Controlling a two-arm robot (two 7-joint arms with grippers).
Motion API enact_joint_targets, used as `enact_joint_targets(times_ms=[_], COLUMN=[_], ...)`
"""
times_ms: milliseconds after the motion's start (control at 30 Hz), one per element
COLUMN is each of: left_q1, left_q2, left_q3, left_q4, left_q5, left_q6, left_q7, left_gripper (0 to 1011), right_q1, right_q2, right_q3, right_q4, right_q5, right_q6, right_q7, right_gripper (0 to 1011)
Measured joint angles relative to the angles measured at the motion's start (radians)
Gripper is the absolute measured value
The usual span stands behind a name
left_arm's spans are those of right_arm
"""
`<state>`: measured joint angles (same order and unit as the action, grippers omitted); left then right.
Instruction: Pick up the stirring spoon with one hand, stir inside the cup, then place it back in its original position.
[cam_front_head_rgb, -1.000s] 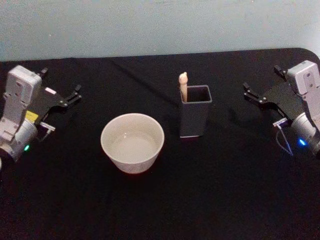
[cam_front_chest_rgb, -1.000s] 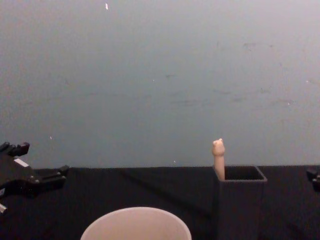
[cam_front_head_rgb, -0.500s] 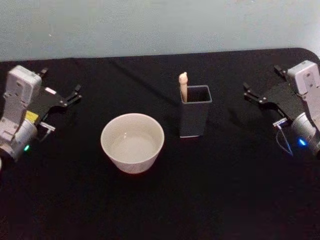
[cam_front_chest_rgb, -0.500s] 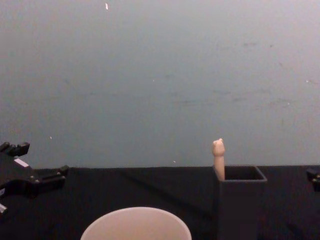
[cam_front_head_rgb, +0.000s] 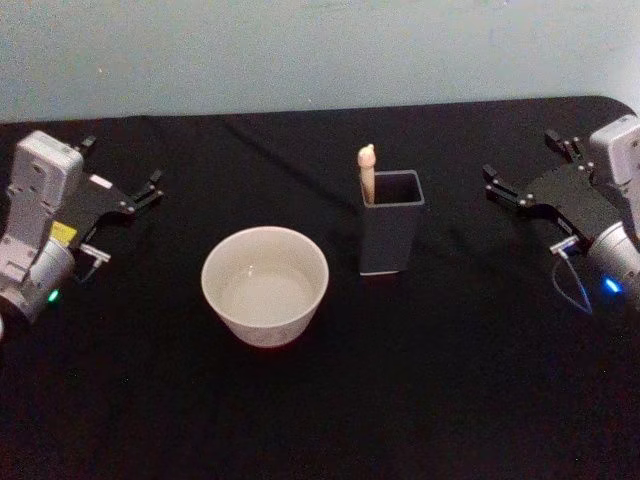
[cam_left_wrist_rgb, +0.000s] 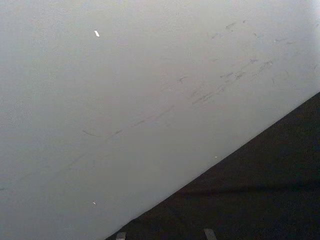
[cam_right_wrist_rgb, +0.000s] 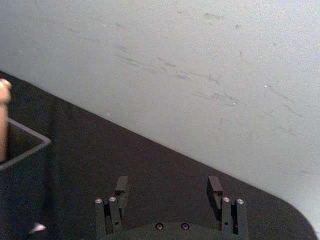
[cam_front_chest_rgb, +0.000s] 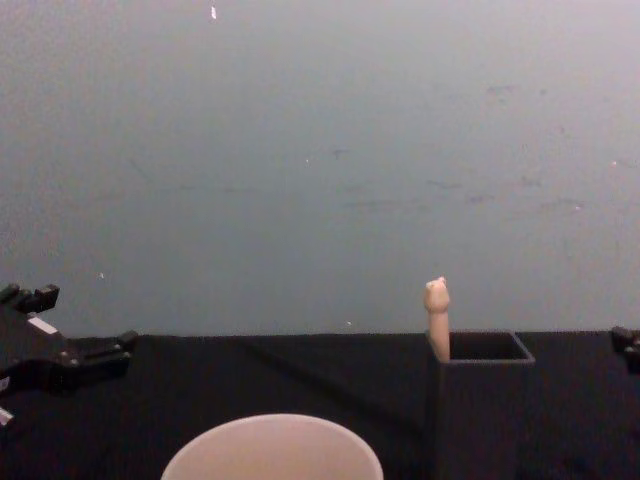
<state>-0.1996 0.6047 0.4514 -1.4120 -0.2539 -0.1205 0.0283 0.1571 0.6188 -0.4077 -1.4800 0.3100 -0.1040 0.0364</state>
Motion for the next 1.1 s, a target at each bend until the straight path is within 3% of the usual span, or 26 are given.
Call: enact_joint_targets(times_ms=[333,500,833,1100], left_q1=[0.000,0.000,0.000,0.000], left_q2=[0.000,0.000,0.000,0.000], left_q3=[0.000,0.000,0.000,0.000], left_q4=[0.000,0.000,0.000,0.000], left_q5=[0.000,0.000,0.000,0.000], left_q6=[0.000,0.000,0.000,0.000], left_q7=[0.000,0.000,0.000,0.000], left_gripper=[1001,1001,1001,1001], right_q1=[-0.079,-0.105,-0.100,-0.047], right_q2=[0.028,0.034,0.017,-0.030], right_q3=[0.072,0.087,0.056,0.008], right_q4=[-0.138,-0.198,-0.236,-0.202], right_q5=[0.163,0.232,0.257,0.214], right_q6=[0.056,0.094,0.145,0.188], right_q7=[0.135,0.213,0.313,0.349], right_gripper=[1002,1002,1002,1002])
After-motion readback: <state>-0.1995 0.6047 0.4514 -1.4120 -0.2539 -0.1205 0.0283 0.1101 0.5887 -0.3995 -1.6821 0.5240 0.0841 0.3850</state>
